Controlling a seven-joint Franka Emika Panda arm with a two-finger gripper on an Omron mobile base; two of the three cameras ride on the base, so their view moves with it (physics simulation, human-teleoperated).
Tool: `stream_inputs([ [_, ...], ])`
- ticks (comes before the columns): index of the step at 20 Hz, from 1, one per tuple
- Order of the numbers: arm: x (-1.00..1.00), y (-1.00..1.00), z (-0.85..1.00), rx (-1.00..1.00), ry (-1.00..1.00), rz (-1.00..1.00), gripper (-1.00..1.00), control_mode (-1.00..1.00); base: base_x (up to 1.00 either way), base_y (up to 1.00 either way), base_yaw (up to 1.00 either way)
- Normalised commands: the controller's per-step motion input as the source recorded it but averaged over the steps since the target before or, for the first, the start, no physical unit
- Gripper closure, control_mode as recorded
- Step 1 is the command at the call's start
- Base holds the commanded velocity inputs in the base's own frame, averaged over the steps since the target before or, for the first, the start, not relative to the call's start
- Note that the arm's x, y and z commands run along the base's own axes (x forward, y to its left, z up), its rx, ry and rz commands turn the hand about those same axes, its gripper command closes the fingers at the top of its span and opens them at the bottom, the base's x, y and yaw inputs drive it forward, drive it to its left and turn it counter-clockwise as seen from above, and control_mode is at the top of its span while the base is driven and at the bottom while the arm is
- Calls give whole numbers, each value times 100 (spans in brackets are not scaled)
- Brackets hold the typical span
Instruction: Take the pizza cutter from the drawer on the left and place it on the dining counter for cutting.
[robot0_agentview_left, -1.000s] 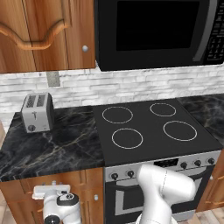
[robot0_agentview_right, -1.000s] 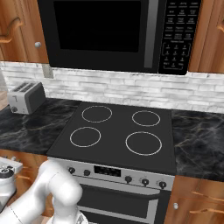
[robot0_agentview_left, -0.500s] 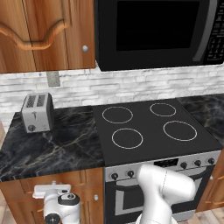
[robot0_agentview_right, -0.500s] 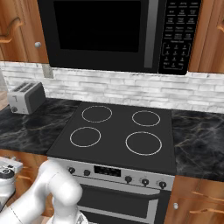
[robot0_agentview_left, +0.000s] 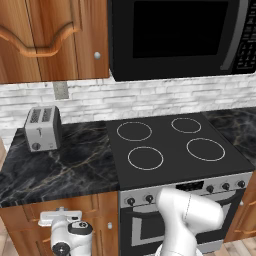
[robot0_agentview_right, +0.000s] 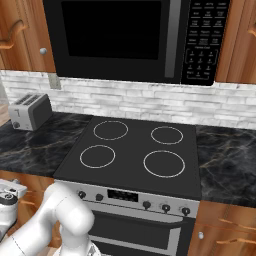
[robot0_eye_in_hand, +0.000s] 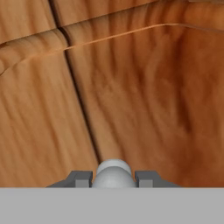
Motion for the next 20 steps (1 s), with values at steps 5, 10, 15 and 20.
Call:
stream_inputs([
  [5,-37,0,0,0,0,0,100,-100,0,0,0],
  [10,-70,0,0,0,0,0,100,-100,0,0,0],
  [15,-70,0,0,0,0,0,100,-100,0,0,0],
  [20,-69,0,-3,0,3,0,100,-100,0,0,0],
])
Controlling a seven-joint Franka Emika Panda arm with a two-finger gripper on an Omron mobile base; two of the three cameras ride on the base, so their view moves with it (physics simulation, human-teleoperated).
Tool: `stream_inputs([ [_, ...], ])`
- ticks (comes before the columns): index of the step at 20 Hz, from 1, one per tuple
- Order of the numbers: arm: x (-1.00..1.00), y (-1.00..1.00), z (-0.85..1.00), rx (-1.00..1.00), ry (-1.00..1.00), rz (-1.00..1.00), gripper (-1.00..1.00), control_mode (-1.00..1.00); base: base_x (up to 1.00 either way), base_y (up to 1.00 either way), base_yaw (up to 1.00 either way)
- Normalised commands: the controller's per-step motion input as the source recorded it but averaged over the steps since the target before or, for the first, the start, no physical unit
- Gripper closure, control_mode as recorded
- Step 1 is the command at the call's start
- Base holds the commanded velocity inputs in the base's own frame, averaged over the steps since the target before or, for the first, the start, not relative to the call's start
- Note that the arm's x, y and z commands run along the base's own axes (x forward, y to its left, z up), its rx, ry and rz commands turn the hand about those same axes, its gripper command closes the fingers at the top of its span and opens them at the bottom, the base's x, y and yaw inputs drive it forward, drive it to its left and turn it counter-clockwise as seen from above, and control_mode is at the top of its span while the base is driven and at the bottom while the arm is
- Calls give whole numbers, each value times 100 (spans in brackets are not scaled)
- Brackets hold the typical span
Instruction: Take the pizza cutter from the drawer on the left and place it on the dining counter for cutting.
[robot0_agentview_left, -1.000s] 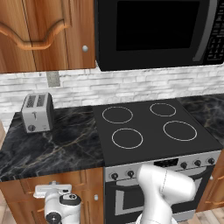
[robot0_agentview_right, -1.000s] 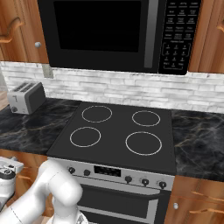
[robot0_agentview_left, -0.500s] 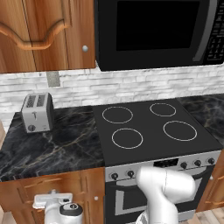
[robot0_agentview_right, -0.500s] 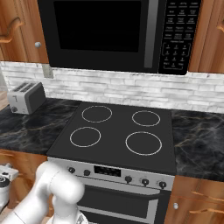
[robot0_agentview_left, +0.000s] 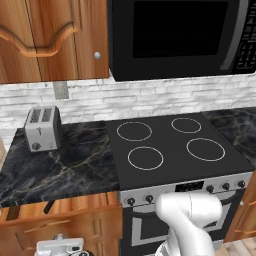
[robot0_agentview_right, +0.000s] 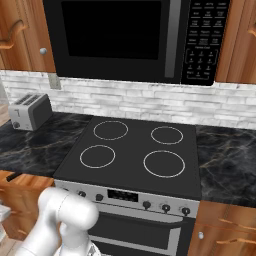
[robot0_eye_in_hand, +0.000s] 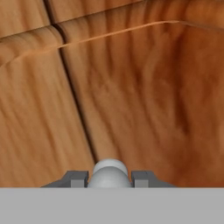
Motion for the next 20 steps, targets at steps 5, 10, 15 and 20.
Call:
stream_inputs([
  [5,-67,0,-3,0,5,0,100,-100,0,0,0],
  [10,-69,0,-5,0,5,0,100,-100,0,0,0],
  [15,-72,0,-5,0,5,0,100,-100,0,0,0],
  [20,-70,0,-5,0,5,0,100,-100,0,0,0],
])
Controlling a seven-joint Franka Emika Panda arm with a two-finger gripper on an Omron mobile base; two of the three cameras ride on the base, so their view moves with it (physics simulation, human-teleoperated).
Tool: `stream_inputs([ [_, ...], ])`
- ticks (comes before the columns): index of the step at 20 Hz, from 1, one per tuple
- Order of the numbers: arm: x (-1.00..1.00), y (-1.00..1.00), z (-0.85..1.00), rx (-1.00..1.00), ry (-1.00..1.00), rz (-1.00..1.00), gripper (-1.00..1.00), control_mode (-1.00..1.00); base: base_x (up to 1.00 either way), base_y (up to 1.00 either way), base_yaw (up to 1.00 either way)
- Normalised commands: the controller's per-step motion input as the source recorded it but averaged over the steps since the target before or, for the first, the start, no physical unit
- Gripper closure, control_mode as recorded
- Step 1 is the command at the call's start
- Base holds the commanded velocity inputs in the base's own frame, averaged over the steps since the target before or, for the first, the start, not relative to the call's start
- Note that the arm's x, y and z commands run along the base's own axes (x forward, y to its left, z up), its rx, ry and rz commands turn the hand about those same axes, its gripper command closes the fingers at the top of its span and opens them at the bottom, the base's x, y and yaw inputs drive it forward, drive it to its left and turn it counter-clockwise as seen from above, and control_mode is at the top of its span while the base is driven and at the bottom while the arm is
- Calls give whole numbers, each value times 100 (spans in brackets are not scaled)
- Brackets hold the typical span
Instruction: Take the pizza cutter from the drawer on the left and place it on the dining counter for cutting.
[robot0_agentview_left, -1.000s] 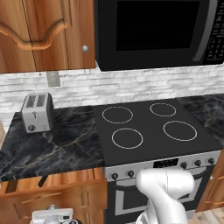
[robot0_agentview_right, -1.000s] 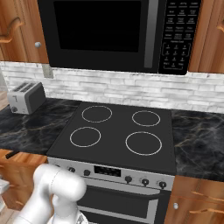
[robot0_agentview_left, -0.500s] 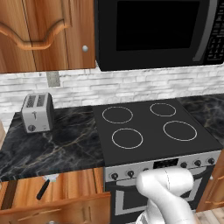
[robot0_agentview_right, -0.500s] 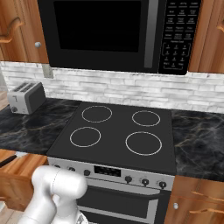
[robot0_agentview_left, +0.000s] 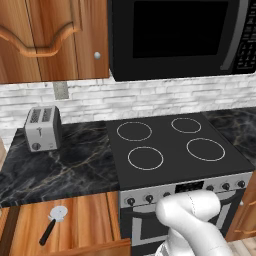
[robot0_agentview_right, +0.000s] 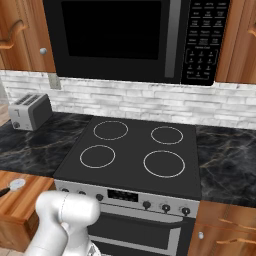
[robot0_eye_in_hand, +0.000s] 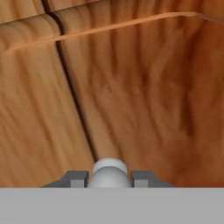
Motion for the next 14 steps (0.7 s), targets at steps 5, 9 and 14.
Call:
stream_inputs([
  [5,-68,0,-4,0,5,0,100,-100,0,0,0],
  [9,-65,0,-3,0,5,0,100,-100,0,0,0],
  [14,-59,0,-2,0,5,0,100,-100,0,0,0],
])
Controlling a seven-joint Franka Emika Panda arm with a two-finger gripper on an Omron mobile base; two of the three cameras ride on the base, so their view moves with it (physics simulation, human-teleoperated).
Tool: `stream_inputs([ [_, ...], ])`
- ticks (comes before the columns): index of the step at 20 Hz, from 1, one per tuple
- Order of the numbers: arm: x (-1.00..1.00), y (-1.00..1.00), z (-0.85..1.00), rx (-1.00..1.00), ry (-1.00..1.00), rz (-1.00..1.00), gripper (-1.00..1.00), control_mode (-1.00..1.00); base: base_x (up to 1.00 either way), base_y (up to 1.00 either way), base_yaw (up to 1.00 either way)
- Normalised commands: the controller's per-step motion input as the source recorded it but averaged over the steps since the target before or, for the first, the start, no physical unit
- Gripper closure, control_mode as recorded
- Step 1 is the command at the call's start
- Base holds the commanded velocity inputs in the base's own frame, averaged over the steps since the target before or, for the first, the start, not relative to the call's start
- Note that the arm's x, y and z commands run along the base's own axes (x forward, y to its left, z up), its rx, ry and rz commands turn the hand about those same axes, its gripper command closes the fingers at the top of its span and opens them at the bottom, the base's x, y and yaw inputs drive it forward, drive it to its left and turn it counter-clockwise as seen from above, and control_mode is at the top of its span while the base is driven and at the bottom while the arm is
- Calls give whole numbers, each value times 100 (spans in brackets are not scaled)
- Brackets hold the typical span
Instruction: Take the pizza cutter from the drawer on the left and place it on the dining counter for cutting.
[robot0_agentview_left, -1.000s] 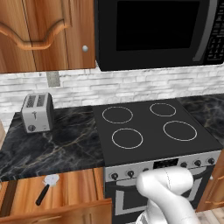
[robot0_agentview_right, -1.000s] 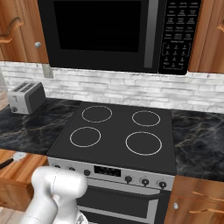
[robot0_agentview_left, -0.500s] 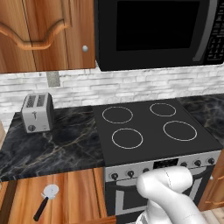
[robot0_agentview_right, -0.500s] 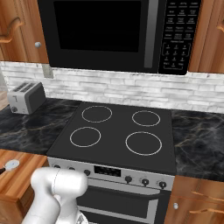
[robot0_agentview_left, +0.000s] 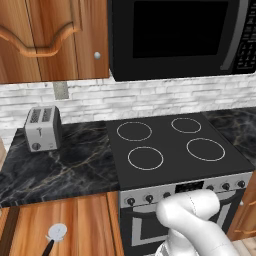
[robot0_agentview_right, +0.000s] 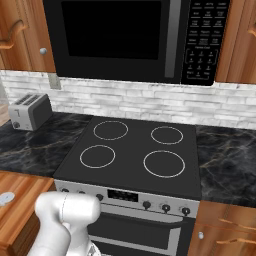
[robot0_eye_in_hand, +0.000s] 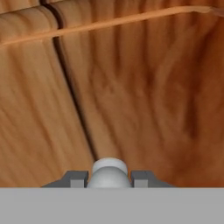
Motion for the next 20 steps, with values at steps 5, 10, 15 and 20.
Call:
stream_inputs([
  [5,-34,0,0,0,1,0,-100,-100,0,0,0],
  [10,-15,0,12,0,0,0,-100,-100,0,0,0],
  [15,-16,0,48,0,0,0,-100,-100,0,0,0],
  [20,-18,0,75,0,0,0,-100,-100,0,0,0],
])
